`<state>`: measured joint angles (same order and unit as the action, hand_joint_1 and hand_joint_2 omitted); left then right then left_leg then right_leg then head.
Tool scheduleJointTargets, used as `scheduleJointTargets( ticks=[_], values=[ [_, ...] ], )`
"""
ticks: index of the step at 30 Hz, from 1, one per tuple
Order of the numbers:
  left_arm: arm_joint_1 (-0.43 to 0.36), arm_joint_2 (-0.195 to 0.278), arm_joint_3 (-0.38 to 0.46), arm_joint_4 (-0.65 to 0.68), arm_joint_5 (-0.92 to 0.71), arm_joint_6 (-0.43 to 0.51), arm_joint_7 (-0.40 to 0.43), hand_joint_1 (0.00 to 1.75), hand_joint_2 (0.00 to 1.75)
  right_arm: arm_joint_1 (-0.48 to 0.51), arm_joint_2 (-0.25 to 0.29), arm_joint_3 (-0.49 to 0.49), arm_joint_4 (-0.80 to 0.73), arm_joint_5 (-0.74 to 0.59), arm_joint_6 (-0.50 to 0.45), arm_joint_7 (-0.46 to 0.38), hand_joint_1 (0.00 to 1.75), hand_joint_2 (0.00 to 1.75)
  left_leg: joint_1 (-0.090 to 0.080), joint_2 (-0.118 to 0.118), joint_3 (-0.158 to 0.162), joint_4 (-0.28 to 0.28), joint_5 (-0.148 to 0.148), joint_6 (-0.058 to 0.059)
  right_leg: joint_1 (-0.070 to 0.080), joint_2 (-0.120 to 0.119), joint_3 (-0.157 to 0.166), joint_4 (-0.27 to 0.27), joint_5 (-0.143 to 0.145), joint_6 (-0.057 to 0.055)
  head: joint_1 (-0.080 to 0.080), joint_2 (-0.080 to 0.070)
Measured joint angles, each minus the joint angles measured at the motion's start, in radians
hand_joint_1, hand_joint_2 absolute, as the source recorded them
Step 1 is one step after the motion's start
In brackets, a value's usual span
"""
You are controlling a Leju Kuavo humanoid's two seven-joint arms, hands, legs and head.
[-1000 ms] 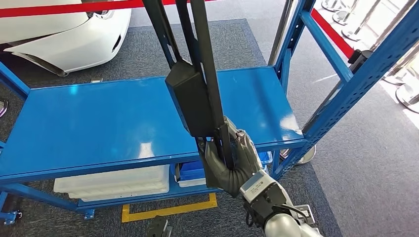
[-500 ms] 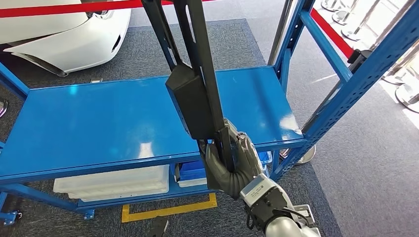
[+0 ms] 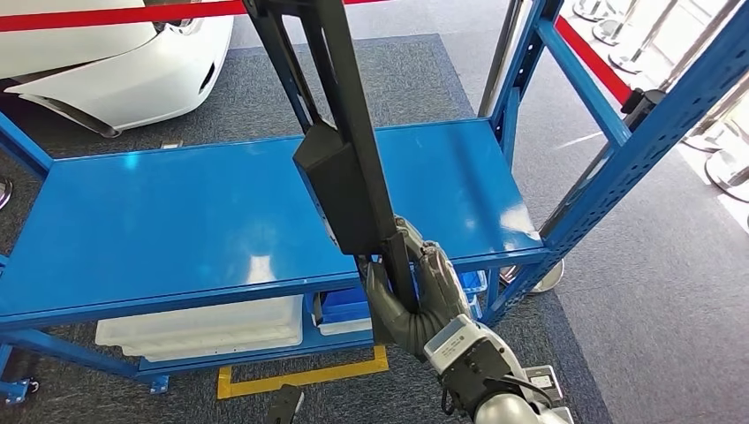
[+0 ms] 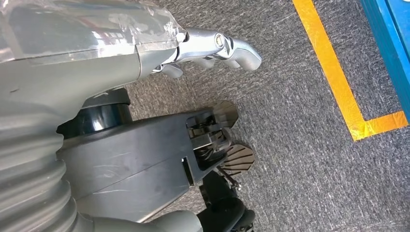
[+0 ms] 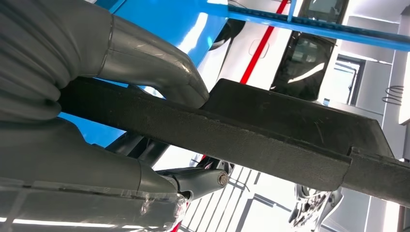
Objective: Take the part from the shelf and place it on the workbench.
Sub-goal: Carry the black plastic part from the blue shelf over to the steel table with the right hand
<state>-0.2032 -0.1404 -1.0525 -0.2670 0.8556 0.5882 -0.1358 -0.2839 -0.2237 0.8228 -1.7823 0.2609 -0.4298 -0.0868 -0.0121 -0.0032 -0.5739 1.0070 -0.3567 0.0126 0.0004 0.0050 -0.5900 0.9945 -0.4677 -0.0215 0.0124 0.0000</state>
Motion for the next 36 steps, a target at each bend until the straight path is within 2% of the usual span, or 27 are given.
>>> scheduleJointTargets(
  ticks=[4, 6, 7, 9, 10, 11, 12, 14, 15, 16, 17, 20, 21, 22, 24, 25, 26, 27, 28, 30, 31, 32, 34, 35, 36],
  values=[
    [-0.001, 0.000, 0.000, 0.000, 0.000, 0.000, 0.000, 0.00, 1.75, 0.000, 0.000, 0.000, -0.004, 0.000, 0.000, 0.000, 1.75, 1.75, 0.000, 0.001, 0.003, -0.003, 0.001, 0.008, -0.003, 0.000, 0.002, 0.001, -0.002, 0.009, -0.002, 0.000],
    [-0.002, -0.001, 0.000, -0.001, -0.001, -0.001, 0.001, 0.00, 1.75, 0.001, 0.000, 0.000, -0.009, 0.000, 0.000, 0.000, 1.75, 1.75, 0.006, 0.003, 0.010, -0.014, 0.005, 0.016, -0.002, -0.001, -0.010, 0.035, -0.026, 0.017, 0.000, 0.000],
    [-0.003, -0.001, 0.000, -0.001, -0.001, -0.001, 0.001, 0.00, 1.75, 0.001, 0.000, 0.000, -0.010, 0.000, 0.000, 0.000, 1.75, 1.75, 0.008, 0.004, 0.013, -0.018, 0.007, 0.019, -0.003, -0.001, -0.030, 0.081, -0.054, 0.021, 0.004, 0.000],
    [-0.003, -0.001, 0.000, -0.001, -0.002, -0.001, 0.001, 0.00, 1.75, 0.004, -0.001, 0.001, -0.011, 0.001, 0.000, 0.000, 1.75, 1.75, 0.008, 0.006, 0.014, -0.016, 0.009, 0.021, -0.008, -0.001, -0.094, 0.215, -0.120, 0.026, 0.015, 0.000],
    [-0.003, -0.001, 0.000, -0.001, -0.003, -0.002, 0.001, 0.00, 1.75, 0.006, -0.002, 0.001, -0.011, 0.001, 0.000, 0.001, 1.75, 1.75, 0.009, 0.007, 0.013, -0.014, 0.009, 0.020, -0.011, -0.002, -0.120, 0.269, -0.137, 0.028, 0.019, 0.000],
    [-0.003, -0.001, 0.000, -0.001, -0.003, -0.002, 0.001, 0.00, 1.75, 0.007, -0.003, 0.002, -0.011, 0.000, 0.000, 0.001, 1.75, 1.75, 0.009, 0.007, 0.013, -0.012, 0.008, 0.019, -0.013, -0.002, -0.132, 0.291, -0.135, 0.029, 0.022, 0.000],
    [-0.003, -0.001, 0.000, -0.001, -0.003, -0.002, 0.001, 0.00, 1.75, 0.008, -0.004, 0.002, -0.011, 0.000, 0.000, 0.002, 1.75, 1.75, 0.010, 0.007, 0.012, -0.009, 0.005, 0.017, -0.016, -0.002, -0.124, 0.272, -0.111, 0.030, 0.025, 0.000],
    [-0.004, -0.001, 0.000, -0.001, -0.003, -0.002, 0.001, 0.00, 1.75, 0.008, -0.004, 0.002, -0.011, 0.000, 0.000, 0.002, 1.75, 1.75, 0.013, 0.006, 0.012, 0.000, -0.003, 0.009, -0.019, -0.003, -0.063, 0.146, -0.043, 0.032, 0.033, 0.000],
    [-0.005, -0.001, 0.000, -0.002, -0.003, -0.002, 0.001, 0.00, 1.75, 0.008, -0.005, 0.002, -0.011, 0.000, 0.000, 0.002, 1.75, 1.75, 0.013, 0.006, 0.010, 0.006, -0.007, 0.003, -0.017, -0.002, -0.033, 0.087, -0.020, 0.029, 0.037, 0.000],
    [-0.005, -0.001, 0.000, -0.002, -0.003, -0.002, 0.001, 0.00, 1.75, 0.008, -0.005, 0.002, -0.012, 0.000, 0.001, 0.002, 1.75, 1.75, 0.012, 0.005, 0.008, 0.011, -0.010, -0.002, -0.015, -0.001, -0.015, 0.049, -0.009, 0.026, 0.040, 0.000],
    [-0.006, -0.001, 0.000, -0.002, -0.003, -0.002, 0.001, 0.00, 1.75, 0.008, -0.005, 0.003, -0.012, 0.000, 0.002, 0.002, 1.75, 1.75, 0.011, 0.005, 0.006, 0.014, -0.011, -0.006, -0.013, 0.000, -0.010, 0.036, -0.010, 0.021, 0.041, 0.000],
    [-0.006, -0.001, -0.001, -0.002, -0.001, -0.002, 0.001, 0.00, 1.75, 0.007, -0.006, 0.003, -0.014, 0.000, 0.008, 0.003, 1.75, 1.75, 0.013, 0.004, 0.002, 0.027, -0.019, -0.022, -0.012, 0.001, -0.014, 0.031, -0.005, 0.004, 0.035, 0.000],
    [-0.006, -0.001, -0.001, -0.002, -0.001, -0.002, 0.001, 0.00, 1.75, 0.007, -0.006, 0.003, -0.014, 0.000, 0.011, 0.004, 1.75, 1.75, 0.014, 0.003, -0.004, 0.045, -0.038, -0.027, -0.013, 0.000, -0.016, 0.029, -0.002, -0.001, 0.031, 0.000],
    [-0.006, -0.001, -0.001, -0.002, 0.000, -0.002, 0.001, 0.00, 1.75, 0.006, -0.006, 0.003, -0.014, 0.000, 0.014, 0.006, 1.75, 1.75, 0.015, 0.003, -0.016, 0.083, -0.071, -0.033, -0.014, -0.002, -0.019, 0.026, 0.002, -0.008, 0.026, 0.000],
    [-0.005, -0.001, -0.001, -0.002, 0.003, 0.000, 0.000, 0.00, 1.75, 0.005, -0.006, 0.003, -0.014, -0.001, 0.021, 0.011, 1.75, 1.75, 0.018, 0.003, -0.057, 0.205, -0.152, -0.039, -0.012, -0.004, -0.028, 0.027, 0.008, -0.017, 0.011, 0.000],
    [-0.005, -0.001, -0.001, -0.002, 0.005, 0.002, -0.002, 0.00, 1.75, 0.005, -0.006, 0.004, -0.014, -0.002, 0.025, 0.013, 1.75, 1.75, 0.019, 0.003, -0.075, 0.263, -0.182, -0.041, -0.011, -0.004, -0.035, 0.028, 0.012, -0.019, 0.005, 0.000],
    [-0.004, -0.001, 0.000, -0.002, 0.008, 0.005, -0.004, 0.00, 1.75, 0.005, -0.006, 0.004, -0.014, -0.003, 0.029, 0.015, 1.75, 1.75, 0.020, 0.003, -0.080, 0.296, -0.192, -0.042, -0.010, -0.005, -0.042, 0.030, 0.016, -0.020, 0.000, 0.000],
    [-0.004, -0.001, 0.000, -0.002, 0.012, 0.008, -0.008, 0.00, 1.75, 0.004, -0.006, 0.004, -0.014, -0.005, 0.032, 0.016, 1.75, 1.75, 0.020, 0.003, -0.069, 0.293, -0.184, -0.041, -0.010, -0.005, -0.049, 0.032, 0.021, -0.020, -0.004, 0.000],
    [-0.004, -0.001, 0.000, -0.002, 0.015, 0.012, -0.012, 0.00, 1.75, 0.004, -0.006, 0.005, -0.014, -0.007, 0.035, 0.016, 1.75, 1.75, 0.019, 0.003, -0.038, 0.252, -0.160, -0.038, -0.009, -0.004, -0.055, 0.033, 0.025, -0.019, -0.009, 0.000],
    [-0.004, -0.001, 0.000, -0.002, 0.020, 0.017, -0.018, 0.00, 1.75, 0.000, -0.005, 0.007, -0.014, -0.012, 0.040, 0.017, 1.75, 1.75, 0.017, 0.002, 0.050, 0.106, -0.109, -0.029, -0.008, -0.003, -0.064, 0.035, 0.036, -0.013, -0.018, 0.000],
    [-0.005, -0.001, 0.000, -0.002, 0.022, 0.019, -0.020, 0.00, 1.75, -0.003, -0.005, 0.008, -0.014, -0.015, 0.041, 0.018, 1.75, 1.75, 0.016, 0.001, 0.082, 0.048, -0.091, -0.026, -0.007, -0.003, -0.067, 0.035, 0.042, -0.008, -0.020, 0.000],
    [-0.004, -0.001, 0.000, -0.002, 0.023, 0.019, -0.021, 0.00, 1.75, -0.006, -0.004, 0.009, -0.014, -0.018, 0.043, 0.018, 1.75, 1.75, 0.014, 0.001, 0.099, 0.011, -0.083, -0.025, -0.007, -0.003, -0.068, 0.034, 0.049, -0.001, -0.020, 0.000],
    [-0.002, -0.001, 0.000, -0.002, 0.024, 0.020, -0.022, 0.00, 1.75, -0.009, -0.003, 0.010, -0.014, -0.023, 0.046, 0.019, 1.75, 1.75, 0.012, 0.001, 0.094, -0.004, -0.069, -0.020, -0.007, -0.004, -0.070, 0.028, 0.065, 0.012, -0.020, 0.000],
    [-0.001, -0.001, 0.000, -0.002, 0.024, 0.020, -0.022, 0.00, 1.75, -0.009, -0.003, 0.010, -0.014, -0.025, 0.047, 0.019, 1.75, 1.75, 0.013, 0.002, 0.086, -0.008, -0.060, -0.015, -0.009, -0.004, -0.072, 0.028, 0.066, 0.019, -0.020, 0.000],
    [-0.001, -0.002, 0.000, -0.002, 0.024, 0.020, -0.022, 0.00, 1.75, -0.010, -0.003, 0.011, -0.014, -0.027, 0.047, 0.019, 1.75, 1.75, 0.015, 0.004, 0.075, -0.011, -0.049, -0.007, -0.009, -0.004, -0.079, 0.034, 0.052, 0.024, -0.018, 0.000]
  ],
)
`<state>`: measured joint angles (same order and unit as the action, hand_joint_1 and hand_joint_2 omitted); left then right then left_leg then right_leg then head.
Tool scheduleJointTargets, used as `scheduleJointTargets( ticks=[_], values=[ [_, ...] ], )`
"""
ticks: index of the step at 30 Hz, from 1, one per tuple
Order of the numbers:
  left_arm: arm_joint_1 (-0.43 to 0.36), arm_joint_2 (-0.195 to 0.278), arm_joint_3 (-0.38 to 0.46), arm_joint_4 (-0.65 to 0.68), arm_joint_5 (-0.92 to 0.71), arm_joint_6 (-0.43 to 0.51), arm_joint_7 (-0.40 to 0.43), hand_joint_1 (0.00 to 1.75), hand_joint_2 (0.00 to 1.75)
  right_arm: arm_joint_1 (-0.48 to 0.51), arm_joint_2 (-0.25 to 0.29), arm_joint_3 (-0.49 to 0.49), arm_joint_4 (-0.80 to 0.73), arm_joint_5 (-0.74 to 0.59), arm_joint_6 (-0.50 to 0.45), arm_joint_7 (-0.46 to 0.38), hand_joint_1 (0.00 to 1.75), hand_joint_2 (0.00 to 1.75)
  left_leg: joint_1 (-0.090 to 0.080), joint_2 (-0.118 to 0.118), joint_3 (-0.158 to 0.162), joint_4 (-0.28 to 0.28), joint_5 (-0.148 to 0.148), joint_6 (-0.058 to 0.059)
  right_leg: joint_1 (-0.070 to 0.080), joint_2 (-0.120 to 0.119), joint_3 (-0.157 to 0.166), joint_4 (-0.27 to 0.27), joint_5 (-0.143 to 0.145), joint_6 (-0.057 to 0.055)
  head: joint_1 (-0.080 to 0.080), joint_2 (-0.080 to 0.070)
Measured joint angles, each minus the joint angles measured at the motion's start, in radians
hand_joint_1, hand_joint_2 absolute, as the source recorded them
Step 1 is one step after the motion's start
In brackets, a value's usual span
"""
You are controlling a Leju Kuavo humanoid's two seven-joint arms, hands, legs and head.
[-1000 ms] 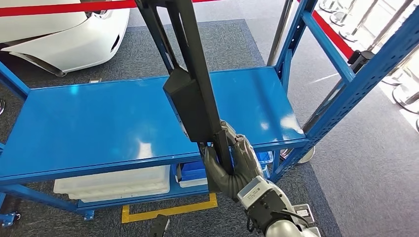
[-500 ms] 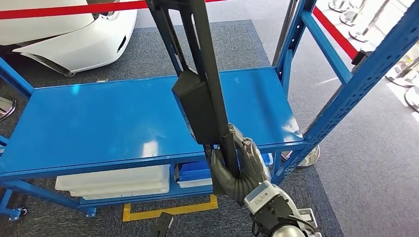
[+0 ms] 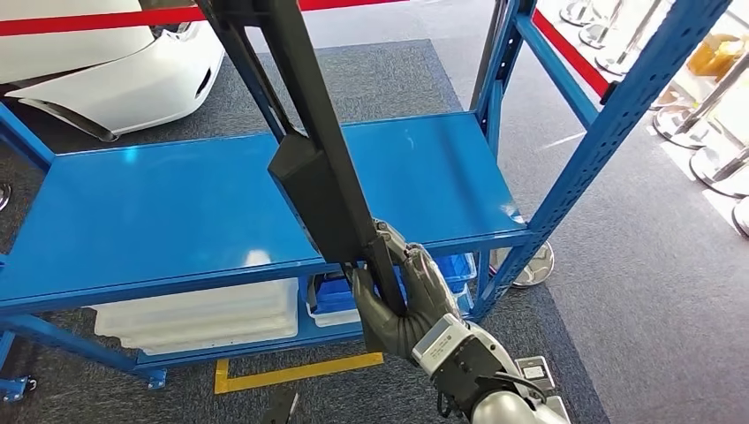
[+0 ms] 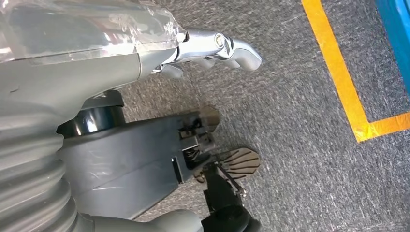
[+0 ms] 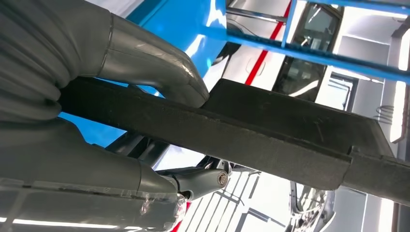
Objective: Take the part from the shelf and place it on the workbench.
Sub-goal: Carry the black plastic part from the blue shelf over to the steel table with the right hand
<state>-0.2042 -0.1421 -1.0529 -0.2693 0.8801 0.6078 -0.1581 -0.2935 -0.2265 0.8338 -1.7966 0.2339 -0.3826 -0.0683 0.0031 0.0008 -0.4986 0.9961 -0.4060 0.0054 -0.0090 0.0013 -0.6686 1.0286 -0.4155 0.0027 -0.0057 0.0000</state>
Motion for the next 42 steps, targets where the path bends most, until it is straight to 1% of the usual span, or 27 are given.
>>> scheduleJointTargets(
  ticks=[2, 4, 5, 6, 7, 9, 11, 13, 15, 17, 19, 20, 21, 22, 24, 26, 27, 29, 30, 31, 34, 35, 36, 37, 39, 41, 42],
  values=[
    [0.000, 0.000, 0.000, 0.000, 0.000, 0.000, 0.000, 0.00, 1.75, -0.001, 0.000, 0.002, 0.000, -0.004, 0.002, 0.000, 1.75, 1.75, 0.003, 0.004, -0.025, -0.004, 0.022, 0.013, -0.003, 0.001, -0.026, 0.069, -0.082, 0.008, 0.011, 0.000],
    [0.000, -0.001, 0.000, 0.000, 0.000, 0.000, 0.000, 0.00, 1.75, -0.001, 0.000, 0.003, 0.000, -0.008, 0.005, 0.000, 1.75, 1.75, 0.001, 0.006, -0.051, -0.003, 0.041, 0.019, -0.003, 0.001, -0.057, 0.197, -0.172, 0.013, 0.023, 0.000],
    [0.000, -0.001, 0.000, 0.000, 0.000, 0.000, 0.000, 0.00, 1.75, -0.001, 0.000, 0.004, 0.001, -0.010, 0.007, 0.000, 1.75, 1.75, 0.000, 0.006, -0.065, -0.001, 0.050, 0.019, -0.003, 0.001, -0.063, 0.249, -0.187, 0.014, 0.029, 0.000],
    [0.000, -0.001, 0.000, 0.000, 0.000, 0.000, 0.001, 0.00, 1.75, -0.001, 0.000, 0.005, 0.001, -0.012, 0.008, 0.000, 1.75, 1.75, -0.001, 0.006, -0.078, 0.002, 0.059, 0.019, -0.003, 0.001, -0.054, 0.273, -0.177, 0.014, 0.033, 0.000],
    [0.000, -0.001, 0.000, 0.000, 0.000, 0.000, 0.001, 0.00, 1.75, -0.001, 0.000, 0.005, 0.001, -0.013, 0.009, 0.000, 1.75, 1.75, -0.001, 0.006, -0.090, 0.006, 0.067, 0.018, -0.003, 0.000, -0.028, 0.261, -0.151, 0.013, 0.038, 0.000],
    [0.000, -0.001, 0.000, 0.000, 0.000, 0.000, 0.001, 0.00, 1.75, -0.002, 0.000, 0.006, 0.001, -0.016, 0.009, -0.001, 1.75, 1.75, -0.003, 0.006, -0.112, 0.019, 0.078, 0.013, 0.000, 0.000, 0.064, 0.146, -0.107, 0.004, 0.046, 0.000],
    [0.000, -0.001, 0.000, 0.000, 0.000, 0.000, 0.001, 0.00, 1.75, -0.003, 0.000, 0.006, 0.001, -0.018, 0.009, -0.002, 1.75, 1.75, -0.006, 0.006, -0.127, 0.030, 0.088, 0.005, 0.005, 0.001, 0.143, 0.023, -0.112, -0.009, 0.051, 0.000],
    [0.000, -0.001, 0.000, 0.000, -0.001, 0.000, 0.001, 0.00, 1.75, -0.003, 0.000, 0.006, 0.001, -0.019, 0.009, -0.003, 1.75, 1.75, -0.006, 0.006, -0.134, 0.033, 0.101, -0.006, 0.009, 0.001, 0.163, -0.022, -0.123, -0.018, 0.052, 0.000],
    [0.000, -0.001, 0.000, 0.000, -0.001, 0.000, 0.001, 0.00, 1.75, -0.003, 0.000, 0.006, 0.002, -0.022, 0.009, -0.003, 1.75, 1.75, -0.006, 0.004, -0.145, 0.044, 0.093, -0.018, 0.004, -0.001, 0.154, -0.031, -0.112, -0.028, 0.052, 0.000],
    [0.001, -0.001, 0.000, 0.000, -0.001, 0.000, 0.001, 0.00, 1.75, -0.004, 0.003, 0.006, 0.004, -0.027, 0.010, -0.003, 1.75, 1.75, -0.003, 0.001, -0.170, 0.111, 0.023, -0.030, -0.003, -0.005, 0.136, -0.034, -0.095, -0.042, 0.042, 0.000],
    [0.001, -0.001, 0.000, 0.000, -0.002, -0.002, 0.001, 0.00, 1.75, -0.004, 0.005, 0.006, 0.007, -0.034, 0.009, -0.003, 1.75, 1.75, 0.004, 0.001, -0.198, 0.229, -0.068, -0.041, -0.002, -0.006, 0.110, -0.029, -0.078, -0.048, 0.027, 0.000],
    [0.000, -0.001, 0.000, 0.000, -0.003, -0.003, 0.002, 0.00, 1.75, -0.003, 0.005, 0.006, 0.009, -0.039, 0.009, -0.003, 1.75, 1.75, 0.007, 0.001, -0.203, 0.277, -0.089, -0.046, -0.002, -0.007, 0.097, -0.026, -0.070, -0.047, 0.021, 0.000],
    [0.000, -0.001, 0.000, 0.000, -0.003, -0.004, 0.002, 0.00, 1.75, -0.003, 0.006, 0.006, 0.012, -0.043, 0.009, -0.003, 1.75, 1.75, 0.010, 0.001, -0.195, 0.300, -0.085, -0.049, -0.003, -0.007, 0.082, -0.022, -0.061, -0.046, 0.016, 0.000],
    [0.000, -0.001, 0.000, 0.000, -0.003, -0.004, 0.002, 0.00, 1.75, -0.003, 0.006, 0.006, 0.015, -0.045, 0.008, -0.003, 1.75, 1.75, 0.014, 0.001, -0.173, 0.294, -0.061, -0.052, -0.004, -0.007, 0.066, -0.017, -0.052, -0.044, 0.011, 0.000],
    [-0.001, -0.001, 0.000, 0.000, -0.004, -0.005, 0.002, 0.00, 1.75, -0.002, 0.006, 0.006, 0.019, -0.048, 0.008, -0.003, 1.75, 1.75, 0.020, 0.000, -0.095, 0.201, -0.011, -0.055, -0.006, -0.006, 0.034, -0.002, -0.037, -0.036, 0.003, 0.000],
    [-0.004, -0.001, 0.000, 0.000, -0.005, -0.006, 0.002, 0.00, 1.75, -0.002, 0.007, 0.006, 0.020, -0.048, 0.007, -0.003, 1.75, 1.75, 0.019, -0.005, -0.023, 0.084, -0.013, -0.049, -0.005, -0.005, 0.013, 0.011, -0.025, -0.023, -0.004, 0.000],
    [-0.005, -0.001, 0.000, 0.000, -0.006, -0.007, 0.002, 0.00, 1.75, -0.002, 0.008, 0.006, 0.020, -0.048, 0.006, -0.004, 1.75, 1.75, 0.017, -0.008, -0.008, 0.051, -0.024, -0.042, -0.004, -0.005, 0.008, 0.013, -0.017, -0.015, -0.004, 0.000],
    [-0.004, -0.001, 0.000, 0.000, -0.008, -0.008, 0.002, 0.00, 1.75, -0.001, 0.008, 0.006, 0.021, -0.050, 0.006, -0.005, 1.75, 1.75, 0.013, -0.009, -0.015, 0.037, -0.016, -0.024, -0.004, -0.004, 0.002, 0.010, 0.001, 0.000, 0.000, 0.000],
    [-0.003, -0.001, 0.000, 0.000, -0.009, -0.008, 0.003, 0.00, 1.75, 0.000, 0.008, 0.006, 0.022, -0.053, 0.006, -0.005, 1.75, 1.75, 0.014, -0.007, -0.024, 0.035, -0.005, -0.016, -0.006, -0.002, -0.004, 0.013, -0.005, 0.006, 0.002, 0.000],
    [-0.003, -0.001, 0.001, 0.000, -0.009, -0.009, 0.003, 0.00, 1.75, 0.002, 0.008, 0.007, 0.023, -0.056, 0.005, -0.006, 1.75, 1.75, 0.015, -0.004, -0.035, 0.033, 0.007, -0.007, -0.008, -0.001, -0.013, 0.028, -0.029, 0.011, 0.006, 0.000],
    [-0.003, -0.001, 0.001, 0.000, -0.010, -0.011, 0.004, 0.00, 1.75, 0.005, 0.008, 0.007, 0.027, -0.062, 0.004, -0.008, 1.75, 1.75, 0.010, 0.001, -0.077, 0.032, 0.044, 0.011, -0.009, 0.000, -0.047, 0.172, -0.174, 0.016, 0.026, 0.000],
    [-0.003, -0.001, 0.001, 0.000, -0.011, -0.012, 0.004, 0.00, 1.75, 0.006, 0.008, 0.007, 0.029, -0.063, 0.004, -0.009, 1.75, 1.75, 0.007, 0.002, -0.093, 0.033, 0.055, 0.013, -0.009, 0.000, -0.053, 0.230, -0.200, 0.016, 0.032, 0.000],
    [-0.003, -0.001, 0.001, 0.000, -0.011, -0.012, 0.004, 0.00, 1.75, 0.007, 0.008, 0.007, 0.030, -0.063, 0.005, -0.009, 1.75, 1.75, 0.003, 0.002, -0.109, 0.036, 0.067, 0.014, -0.009, 0.000, -0.049, 0.269, -0.199, 0.014, 0.036, 0.000],
    [-0.003, -0.001, 0.001, 0.000, -0.012, -0.013, 0.004, 0.00, 1.75, 0.007, 0.008, 0.007, 0.032, -0.063, 0.005, -0.010, 1.75, 1.75, 0.000, 0.003, -0.126, 0.039, 0.077, 0.014, -0.007, 0.000, -0.033, 0.281, -0.177, 0.011, 0.039, 0.000],
    [-0.003, -0.001, 0.001, 0.000, -0.012, -0.013, 0.004, 0.00, 1.75, 0.006, 0.008, 0.007, 0.033, -0.063, 0.005, -0.010, 1.75, 1.75, -0.003, 0.002, -0.155, 0.046, 0.096, 0.013, -0.002, 0.000, 0.043, 0.208, -0.123, 0.000, 0.044, 0.000],
    [-0.004, -0.001, 0.001, -0.001, -0.013, -0.014, 0.004, 0.00, 1.75, 0.004, 0.008, 0.007, 0.033, -0.064, 0.005, -0.010, 1.75, 1.75, -0.007, 0.002, -0.172, 0.052, 0.113, 0.006, 0.006, 0.000, 0.143, 0.065, -0.131, -0.014, 0.048, 0.000],
    [-0.004, -0.001, 0.001, -0.001, -0.013, -0.014, 0.004, 0.00, 1.75, 0.003, 0.009, 0.007, 0.033, -0.065, 0.005, -0.010, 1.75, 1.75, -0.006, 0.001, -0.175, 0.051, 0.122, 0.002, 0.010, 0.001, 0.173, 0.015, -0.142, -0.020, 0.047, 0.000]
  ],
)
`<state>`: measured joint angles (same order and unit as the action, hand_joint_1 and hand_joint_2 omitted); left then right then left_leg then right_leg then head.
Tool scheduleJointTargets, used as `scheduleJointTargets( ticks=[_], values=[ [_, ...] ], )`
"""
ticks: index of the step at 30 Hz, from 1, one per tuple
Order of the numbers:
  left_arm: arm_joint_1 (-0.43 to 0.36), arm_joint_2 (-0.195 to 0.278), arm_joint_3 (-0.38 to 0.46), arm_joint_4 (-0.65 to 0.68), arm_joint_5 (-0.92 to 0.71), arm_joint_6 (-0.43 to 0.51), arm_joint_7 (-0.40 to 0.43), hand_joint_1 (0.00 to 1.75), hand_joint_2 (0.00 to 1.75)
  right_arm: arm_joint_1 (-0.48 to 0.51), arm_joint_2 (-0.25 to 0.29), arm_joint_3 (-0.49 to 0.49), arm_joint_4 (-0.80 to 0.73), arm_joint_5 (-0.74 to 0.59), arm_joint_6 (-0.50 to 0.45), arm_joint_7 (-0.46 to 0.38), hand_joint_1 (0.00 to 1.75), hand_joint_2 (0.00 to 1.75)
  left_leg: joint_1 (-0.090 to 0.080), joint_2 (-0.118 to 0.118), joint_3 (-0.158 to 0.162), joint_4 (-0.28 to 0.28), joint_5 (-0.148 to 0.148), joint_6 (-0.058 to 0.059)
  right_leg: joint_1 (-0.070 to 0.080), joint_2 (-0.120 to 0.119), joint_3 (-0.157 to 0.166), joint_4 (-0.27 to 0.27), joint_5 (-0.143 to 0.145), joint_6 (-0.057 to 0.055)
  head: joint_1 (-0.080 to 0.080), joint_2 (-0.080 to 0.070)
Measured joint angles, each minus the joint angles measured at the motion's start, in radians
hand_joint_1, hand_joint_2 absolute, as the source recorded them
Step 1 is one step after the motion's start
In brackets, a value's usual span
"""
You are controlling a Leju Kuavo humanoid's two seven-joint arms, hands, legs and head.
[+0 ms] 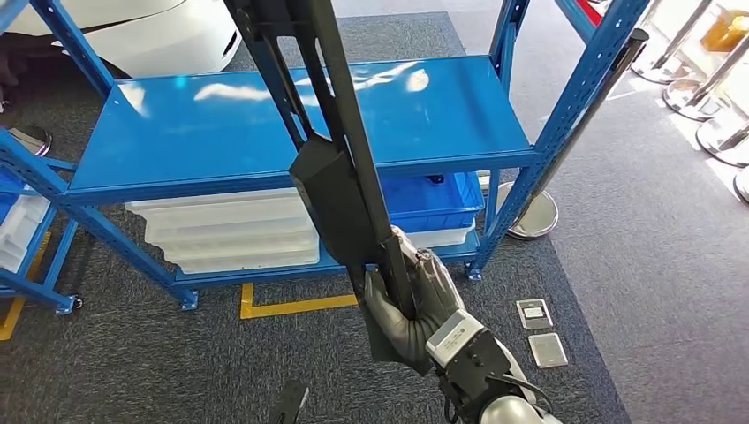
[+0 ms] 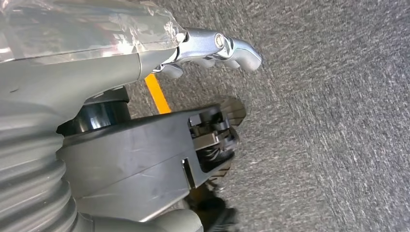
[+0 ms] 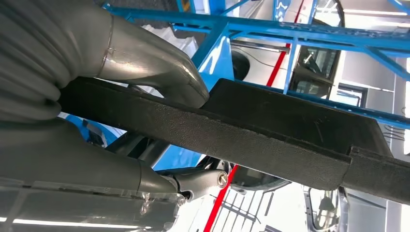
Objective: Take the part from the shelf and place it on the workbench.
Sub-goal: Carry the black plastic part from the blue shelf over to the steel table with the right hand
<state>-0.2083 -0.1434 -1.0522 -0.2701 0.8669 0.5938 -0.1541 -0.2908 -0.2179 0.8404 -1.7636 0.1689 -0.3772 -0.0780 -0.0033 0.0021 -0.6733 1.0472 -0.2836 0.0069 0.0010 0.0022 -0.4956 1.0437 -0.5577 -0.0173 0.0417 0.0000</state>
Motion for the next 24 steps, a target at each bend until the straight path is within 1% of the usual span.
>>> scheduleJointTargets(
  ticks=[1, 2, 3, 4, 5, 7, 8, 9, 10, 11, 12, 13, 14, 15, 16, 17, 18, 19, 20, 21, 22, 23, 24],
  values=[
    [0.000, 0.000, 0.000, 0.000, 0.000, 0.000, 0.000, 0.00, 1.75, -0.001, 0.000, 0.000, 0.000, -0.001, 0.000, 0.000, 1.75, 1.75, 0.001, 0.000, -0.001, -0.003, 0.010, -0.006, 0.003, 0.001, 0.013, -0.027, -0.007, -0.004, 0.000, 0.000],
    [0.000, 0.000, 0.000, 0.000, 0.000, -0.001, 0.000, 0.00, 1.75, -0.001, 0.001, 0.000, 0.000, -0.001, 0.000, 0.000, 1.75, 1.75, 0.001, -0.001, -0.002, -0.006, 0.019, -0.012, 0.003, 0.000, 0.009, -0.032, 0.000, -0.008, 0.000, 0.000],
    [0.001, 0.000, 0.000, 0.000, 0.000, -0.001, 0.000, 0.00, 1.75, -0.001, 0.001, 0.000, 0.000, -0.001, 0.000, 0.000, 1.75, 1.75, 0.001, -0.002, -0.006, -0.003, 0.016, -0.018, 0.001, -0.002, 0.002, -0.035, 0.012, -0.013, 0.000, 0.000],
    [0.002, 0.000, 0.000, 0.000, 0.000, -0.001, 0.001, 0.00, 1.75, -0.001, 0.002, 0.000, 0.000, -0.002, 0.001, 0.000, 1.75, 1.75, 0.001, -0.004, -0.015, 0.013, -0.005, -0.024, -0.003, -0.004, -0.007, -0.039, 0.023, -0.019, -0.001, 0.000],
    [0.002, 0.000, 0.000, 0.000, 0.000, -0.001, 0.001, 0.00, 1.75, -0.001, 0.004, 0.000, 0.001, -0.002, 0.001, 0.000, 1.75, 1.75, 0.002, -0.005, -0.026, 0.045, -0.045, -0.029, -0.006, -0.006, -0.019, -0.041, 0.036, -0.025, -0.006, 0.000],
    [0.002, 0.000, 0.000, 0.000, 0.000, -0.001, 0.002, 0.00, 1.75, 0.000, 0.005, 0.000, 0.001, -0.004, 0.002, 0.000, 1.75, 1.75, 0.008, -0.005, -0.053, 0.158, -0.152, -0.039, -0.007, -0.007, -0.048, -0.039, 0.058, -0.032, -0.022, 0.000],
    [0.002, 0.000, 0.000, 0.000, 0.000, -0.001, 0.003, 0.00, 1.75, 0.001, 0.006, 0.000, 0.001, -0.005, 0.002, 0.000, 1.75, 1.75, 0.010, -0.005, -0.062, 0.220, -0.185, -0.043, -0.007, -0.008, -0.063, -0.037, 0.070, -0.032, -0.029, 0.000],
    [0.002, 0.000, 0.000, 0.000, -0.002, -0.003, 0.005, 0.00, 1.75, 0.001, 0.006, 0.000, 0.001, -0.006, 0.003, 0.000, 1.75, 1.75, 0.012, -0.005, -0.061, 0.266, -0.192, -0.046, -0.007, -0.008, -0.081, -0.035, 0.082, -0.031, -0.034, 0.000],
    [0.002, 0.001, 0.000, 0.000, -0.004, -0.005, 0.007, 0.00, 1.75, 0.001, 0.006, 0.000, 0.002, -0.007, 0.004, 0.000, 1.75, 1.75, 0.014, -0.005, -0.048, 0.286, -0.174, -0.048, -0.007, -0.009, -0.098, -0.031, 0.092, -0.029, -0.039, 0.000],
    [0.001, 0.002, 0.000, 0.000, -0.006, -0.008, 0.010, 0.00, 1.75, 0.001, 0.006, 0.000, 0.002, -0.009, 0.005, 0.000, 1.75, 1.75, 0.016, -0.005, -0.020, 0.273, -0.141, -0.049, -0.008, -0.009, -0.117, -0.025, 0.103, -0.027, -0.043, 0.000],
    [-0.001, 0.002, 0.000, 0.000, -0.008, -0.010, 0.014, 0.00, 1.75, 0.001, 0.006, 0.000, 0.003, -0.010, 0.006, -0.001, 1.75, 1.75, 0.018, -0.005, 0.024, 0.230, -0.113, -0.049, -0.008, -0.009, -0.134, -0.019, 0.112, -0.024, -0.047, 0.000],
    [-0.003, 0.003, 0.000, 0.000, -0.009, -0.012, 0.016, 0.00, 1.75, 0.001, 0.007, 0.000, 0.003, -0.011, 0.006, -0.001, 1.75, 1.75, 0.018, -0.006, 0.077, 0.162, -0.106, -0.048, -0.007, -0.008, -0.149, -0.013, 0.120, -0.019, -0.051, 0.000],
    [-0.006, 0.003, 0.000, 0.000, -0.010, -0.012, 0.018, 0.00, 1.75, 0.001, 0.007, 0.000, 0.003, -0.011, 0.006, -0.002, 1.75, 1.75, 0.017, -0.006, 0.129, 0.085, -0.116, -0.043, -0.006, -0.008, -0.159, -0.008, 0.128, -0.013, -0.054, 0.000],
    [-0.008, 0.003, 0.000, 0.000, -0.011, -0.013, 0.019, 0.00, 1.75, 0.001, 0.008, 0.000, 0.004, -0.012, 0.007, -0.002, 1.75, 1.75, 0.015, -0.007, 0.163, 0.028, -0.131, -0.038, -0.005, -0.008, -0.165, -0.006, 0.137, -0.007, -0.054, 0.000],
    [-0.010, 0.003, 0.000, 0.000, -0.013, -0.014, 0.019, 0.00, 1.75, 0.000, 0.009, 0.000, 0.004, -0.012, 0.007, -0.003, 1.75, 1.75, 0.012, -0.008, 0.181, -0.010, -0.143, -0.033, -0.005, -0.009, -0.169, -0.007, 0.147, 0.000, -0.054, 0.000],
    [-0.011, 0.003, 0.000, 0.000, -0.014, -0.015, 0.019, 0.00, 1.75, 0.000, 0.010, 0.000, 0.004, -0.012, 0.008, -0.003, 1.75, 1.75, 0.010, -0.008, 0.180, -0.026, -0.141, -0.026, -0.006, -0.009, -0.172, -0.009, 0.159, 0.007, -0.051, 0.000],
    [-0.010, 0.003, 0.000, 0.000, -0.016, -0.017, 0.020, 0.00, 1.75, 0.000, 0.010, 0.000, 0.004, -0.012, 0.009, -0.004, 1.75, 1.75, 0.011, -0.006, 0.169, -0.025, -0.129, -0.020, -0.008, -0.008, -0.177, -0.010, 0.162, 0.013, -0.050, 0.000],
    [-0.010, 0.003, 0.000, 0.000, -0.016, -0.018, 0.020, 0.00, 1.75, 0.001, 0.010, 0.000, 0.005, -0.012, 0.009, -0.004, 1.75, 1.75, 0.012, -0.003, 0.159, -0.027, -0.118, -0.012, -0.009, -0.007, -0.185, -0.002, 0.148, 0.018, -0.048, 0.000],
    [-0.009, 0.003, 0.000, 0.000, -0.017, -0.019, 0.021, 0.00, 1.75, 0.002, 0.010, 0.000, 0.005, -0.012, 0.010, -0.003, 1.75, 1.75, 0.013, -0.001, 0.146, -0.029, -0.106, -0.003, -0.010, -0.005, -0.195, 0.022, 0.114, 0.023, -0.044, 0.000],
    [-0.010, 0.003, 0.000, 0.000, -0.018, -0.020, 0.022, 0.00, 1.75, 0.003, 0.010, 0.000, 0.005, -0.012, 0.010, -0.003, 1.75, 1.75, 0.014, 0.002, 0.133, -0.029, -0.093, 0.004, -0.012, -0.005, -0.208, 0.066, 0.062, 0.025, -0.038, 0.000],
    [-0.010, 0.003, 0.000, 0.000, -0.018, -0.020, 0.022, 0.00, 1.75, 0.004, 0.010, 0.000, 0.005, -0.012, 0.010, -0.003, 1.75, 1.75, 0.012, 0.002, 0.119, -0.028, -0.081, 0.009, -0.012, -0.005, -0.221, 0.128, 0.007, 0.027, -0.031, 0.000],
    [-0.010, 0.003, 0.000, 0.000, -0.019, -0.020, 0.022, 0.00, 1.75, 0.005, 0.010, 0.000, 0.006, -0.010, 0.010, -0.004, 1.75, 1.75, 0.011, 0.003, 0.103, -0.027, -0.069, 0.011, -0.013, -0.004, -0.233, 0.196, -0.033, 0.028, -0.025, 0.000],
    [-0.010, 0.003, 0.000, 0.000, -0.020, -0.020, 0.022, 0.00, 1.75, 0.007, 0.010, 0.000, 0.006, -0.009, 0.010, -0.004, 1.75, 1.75, 0.009, 0.003, 0.087, -0.026, -0.057, 0.012, -0.013, -0.005, -0.238, 0.252, -0.049, 0.029, -0.020, 0.000]
  ],
)
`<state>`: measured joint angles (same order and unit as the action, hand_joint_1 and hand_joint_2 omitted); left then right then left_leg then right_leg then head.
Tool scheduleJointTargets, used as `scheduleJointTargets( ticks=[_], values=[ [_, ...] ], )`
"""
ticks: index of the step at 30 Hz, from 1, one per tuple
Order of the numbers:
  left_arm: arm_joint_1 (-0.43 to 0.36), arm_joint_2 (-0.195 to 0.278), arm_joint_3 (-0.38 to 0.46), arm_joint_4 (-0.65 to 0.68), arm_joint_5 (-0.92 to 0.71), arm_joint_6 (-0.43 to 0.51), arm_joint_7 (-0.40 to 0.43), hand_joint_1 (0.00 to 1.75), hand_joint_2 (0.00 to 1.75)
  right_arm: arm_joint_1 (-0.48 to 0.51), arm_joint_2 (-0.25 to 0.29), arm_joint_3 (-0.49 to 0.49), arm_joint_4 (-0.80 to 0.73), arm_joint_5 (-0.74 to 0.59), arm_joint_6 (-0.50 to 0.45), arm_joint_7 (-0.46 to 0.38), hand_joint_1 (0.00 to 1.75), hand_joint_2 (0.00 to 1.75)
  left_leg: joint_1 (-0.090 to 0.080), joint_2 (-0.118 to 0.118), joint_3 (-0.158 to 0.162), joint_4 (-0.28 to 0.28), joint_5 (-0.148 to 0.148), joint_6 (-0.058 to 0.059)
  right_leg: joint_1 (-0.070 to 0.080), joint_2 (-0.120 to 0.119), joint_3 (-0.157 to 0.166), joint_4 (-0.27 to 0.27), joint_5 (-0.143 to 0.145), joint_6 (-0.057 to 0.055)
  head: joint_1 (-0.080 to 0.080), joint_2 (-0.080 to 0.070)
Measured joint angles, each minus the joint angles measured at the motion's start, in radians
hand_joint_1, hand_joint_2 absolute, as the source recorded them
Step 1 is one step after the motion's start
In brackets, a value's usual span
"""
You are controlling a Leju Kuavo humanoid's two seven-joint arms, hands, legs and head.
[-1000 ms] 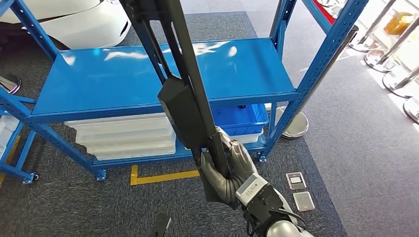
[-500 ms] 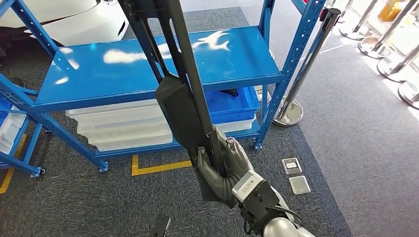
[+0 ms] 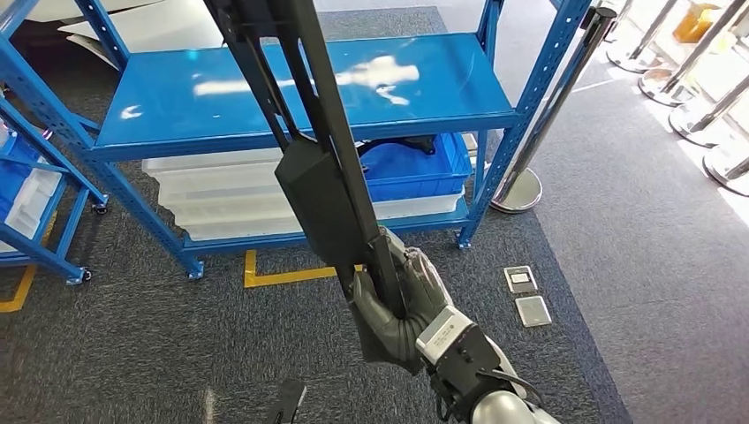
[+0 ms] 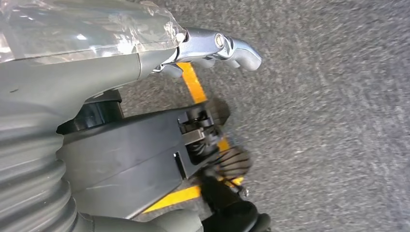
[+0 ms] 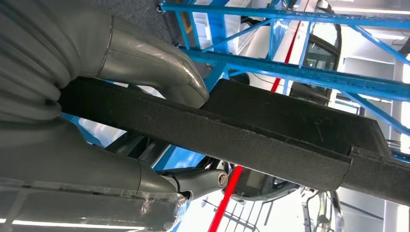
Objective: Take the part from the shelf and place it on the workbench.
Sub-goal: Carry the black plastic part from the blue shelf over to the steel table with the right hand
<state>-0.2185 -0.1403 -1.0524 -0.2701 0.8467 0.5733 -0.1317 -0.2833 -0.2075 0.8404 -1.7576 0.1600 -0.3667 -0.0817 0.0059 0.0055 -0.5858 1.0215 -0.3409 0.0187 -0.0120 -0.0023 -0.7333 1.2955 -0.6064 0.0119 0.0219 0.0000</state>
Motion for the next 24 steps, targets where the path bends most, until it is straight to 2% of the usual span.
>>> scheduleJointTargets(
  ticks=[1, 2, 3, 4, 5, 6, 7, 8, 9, 10, 11, 12, 14, 15, 16, 17, 18, 19, 21, 22, 24],
  values=[
    [0.000, 0.000, 0.000, 0.000, -0.001, 0.000, 0.000, 0.00, 1.75, 0.002, 0.000, 0.000, 0.001, 0.001, 0.001, 0.000, 1.75, 1.75, -0.001, 0.000, -0.016, 0.002, 0.010, 0.000, 0.000, 0.000, 0.006, 0.030, 0.010, 0.000, 0.004, 0.000],
    [0.000, 0.000, 0.000, 0.000, -0.002, 0.000, 0.000, 0.00, 1.75, 0.004, 0.000, 0.000, 0.001, 0.003, 0.001, 0.000, 1.75, 1.75, -0.002, 0.001, -0.031, 0.005, 0.020, -0.001, 0.000, 0.000, 0.029, 0.024, 0.038, -0.002, 0.008, 0.000],
    [0.000, 0.000, 0.000, 0.000, -0.003, 0.000, 0.000, 0.00, 1.75, 0.005, 0.000, 0.000, 0.002, 0.003, 0.002, 0.000, 1.75, 1.75, -0.003, 0.001, -0.045, 0.008, 0.029, -0.002, 0.001, 0.000, 0.068, -0.017, 0.068, -0.006, 0.012, 0.000],
    [0.000, 0.000, 0.000, 0.000, -0.004, 0.000, 0.001, 0.00, 1.75, 0.004, 0.000, 0.000, 0.002, 0.004, 0.002, 0.000, 1.75, 1.75, -0.004, 0.001, -0.056, 0.011, 0.037, -0.005, 0.002, 0.000, 0.121, -0.085, 0.083, -0.011, 0.016, 0.000],
    [0.000, 0.000, 0.000, 0.000, -0.005, 0.000, 0.001, 0.00, 1.75, 0.004, 0.000, 0.000, 0.002, 0.005, 0.002, -0.001, 1.75, 1.75, -0.005, 0.001, -0.064, 0.014, 0.044, -0.008, 0.004, 0.000, 0.175, -0.165, 0.082, -0.017, 0.019, 0.000],
    [-0.001, 0.000, 0.000, 0.000, -0.006, 0.000, 0.002, 0.00, 1.75, 0.003, 0.000, 0.000, 0.002, 0.006, 0.002, -0.001, 1.75, 1.75, -0.005, 0.000, -0.069, 0.015, 0.053, -0.013, 0.007, 0.001, 0.216, -0.230, 0.071, -0.022, 0.020, 0.000],
    [-0.002, 0.000, 0.000, 0.000, -0.006, 0.001, 0.002, 0.00, 1.75, 0.003, 0.000, 0.000, 0.002, 0.008, 0.002, -0.002, 1.75, 1.75, -0.005, 0.001, -0.073, 0.013, 0.062, -0.019, 0.011, 0.002, 0.239, -0.272, 0.060, -0.026, 0.020, 0.000],
    [-0.002, 0.000, 0.000, 0.000, -0.007, 0.003, 0.002, 0.00, 1.75, 0.003, 0.000, 0.000, 0.002, 0.009, 0.002, -0.002, 1.75, 1.75, -0.004, 0.001, -0.076, 0.011, 0.072, -0.025, 0.014, 0.003, 0.244, -0.292, 0.059, -0.028, 0.020, 0.000],
    [-0.002, 0.000, 0.000, 0.000, -0.007, 0.007, 0.001, 0.00, 1.75, 0.003, 0.000, 0.000, 0.003, 0.011, 0.002, -0.003, 1.75, 1.75, -0.002, 0.000, -0.081, 0.010, 0.077, -0.031, 0.011, 0.002, 0.239, -0.298, 0.066, -0.032, 0.020, 0.000],
    [-0.001, 0.000, 0.000, 0.000, -0.007, 0.011, 0.000, 0.00, 1.75, 0.004, 0.000, 0.000, 0.003, 0.012, 0.003, -0.003, 1.75, 1.75, -0.002, -0.001, -0.087, 0.017, 0.067, -0.037, 0.009, 0.001, 0.232, -0.302, 0.077, -0.037, 0.019, 0.000],
    [0.000, 0.000, 0.000, 0.000, -0.006, 0.014, 0.000, 0.00, 1.75, 0.004, 0.001, 0.000, 0.004, 0.013, 0.004, -0.003, 1.75, 1.75, -0.002, -0.003, -0.096, 0.040, 0.038, -0.042, 0.006, -0.002, 0.223, -0.307, 0.088, -0.043, 0.016, 0.000],
    [0.002, 0.000, 0.000, 0.000, -0.006, 0.015, -0.001, 0.00, 1.75, 0.005, 0.002, 0.000, 0.004, 0.014, 0.005, -0.003, 1.75, 1.75, -0.001, -0.005, -0.109, 0.081, -0.008, -0.047, 0.002, -0.004, 0.213, -0.309, 0.098, -0.049, 0.010, 0.000],
    [0.003, 0.000, 0.000, 0.000, -0.006, 0.016, -0.002, 0.00, 1.75, 0.006, 0.003, 0.000, 0.005, 0.015, 0.008, -0.004, 1.75, 1.75, 0.003, -0.006, -0.135, 0.206, -0.105, -0.055, 0.003, -0.005, 0.186, -0.302, 0.115, -0.054, -0.005, 0.000],
    [0.003, 0.000, 0.000, 0.000, -0.006, 0.016, -0.002, 0.00, 1.75, 0.006, 0.003, 0.000, 0.006, 0.016, 0.010, -0.004, 1.75, 1.75, 0.006, -0.006, -0.142, 0.264, -0.127, -0.059, 0.003, -0.006, 0.172, -0.297, 0.123, -0.054, -0.012, 0.000],
    [0.003, 0.000, 0.000, 0.000, -0.006, 0.016, -0.002, 0.00, 1.75, 0.007, 0.003, 0.000, 0.008, 0.017, 0.012, -0.004, 1.75, 1.75, 0.008, -0.006, -0.137, 0.299, -0.124, -0.063, 0.003, -0.006, 0.156, -0.291, 0.130, -0.053, -0.017, 0.000],
    [0.003, 0.000, 0.000, 0.000, -0.006, 0.016, -0.002, 0.00, 1.75, 0.007, 0.003, 0.000, 0.009, 0.018, 0.013, -0.004, 1.75, 1.75, 0.011, -0.006, -0.118, 0.302, -0.101, -0.065, 0.002, -0.006, 0.141, -0.284, 0.137, -0.051, -0.022, 0.000],
    [0.003, 0.000, 0.000, 0.000, -0.007, 0.015, -0.003, 0.00, 1.75, 0.007, 0.003, 0.000, 0.011, 0.020, 0.014, -0.003, 1.75, 1.75, 0.014, -0.006, -0.084, 0.271, -0.070, -0.067, 0.001, -0.006, 0.126, -0.277, 0.143, -0.049, -0.026, 0.000],
    [0.002, 0.000, 0.000, 0.000, -0.009, 0.013, -0.002, 0.00, 1.75, 0.008, 0.003, 0.000, 0.011, 0.023, 0.014, -0.003, 1.75, 1.75, 0.017, -0.006, -0.040, 0.214, -0.050, -0.068, 0.001, -0.006, 0.113, -0.269, 0.148, -0.045, -0.030, 0.000],
    [0.000, 0.000, 0.000, 0.000, -0.012, 0.010, -0.002, 0.00, 1.75, 0.008, 0.003, 0.000, 0.012, 0.029, 0.015, -0.002, 1.75, 1.75, 0.015, -0.009, 0.041, 0.083, -0.056, -0.063, 0.002, -0.006, 0.093, -0.255, 0.159, -0.034, -0.036, 0.000],
    [-0.001, 0.000, 0.000, 0.000, -0.014, 0.008, -0.001, 0.00, 1.75, 0.008, 0.003, 0.000, 0.012, 0.032, 0.015, -0.001, 1.75, 1.75, 0.013, -0.011, 0.062, 0.042, -0.068, -0.058, 0.003, -0.006, 0.086, -0.252, 0.168, -0.028, -0.036, 0.000],
    [-0.002, 0.000, 0.000, 0.000, -0.015, 0.006, 0.001, 0.00, 1.75, 0.009, 0.003, 0.000, 0.012, 0.035, 0.017, 0.001, 1.75, 1.75, 0.009, -0.012, 0.063, 0.014, -0.067, -0.044, 0.002, -0.004, 0.076, -0.255, 0.187, -0.014, -0.032, 0.000]
  ],
)
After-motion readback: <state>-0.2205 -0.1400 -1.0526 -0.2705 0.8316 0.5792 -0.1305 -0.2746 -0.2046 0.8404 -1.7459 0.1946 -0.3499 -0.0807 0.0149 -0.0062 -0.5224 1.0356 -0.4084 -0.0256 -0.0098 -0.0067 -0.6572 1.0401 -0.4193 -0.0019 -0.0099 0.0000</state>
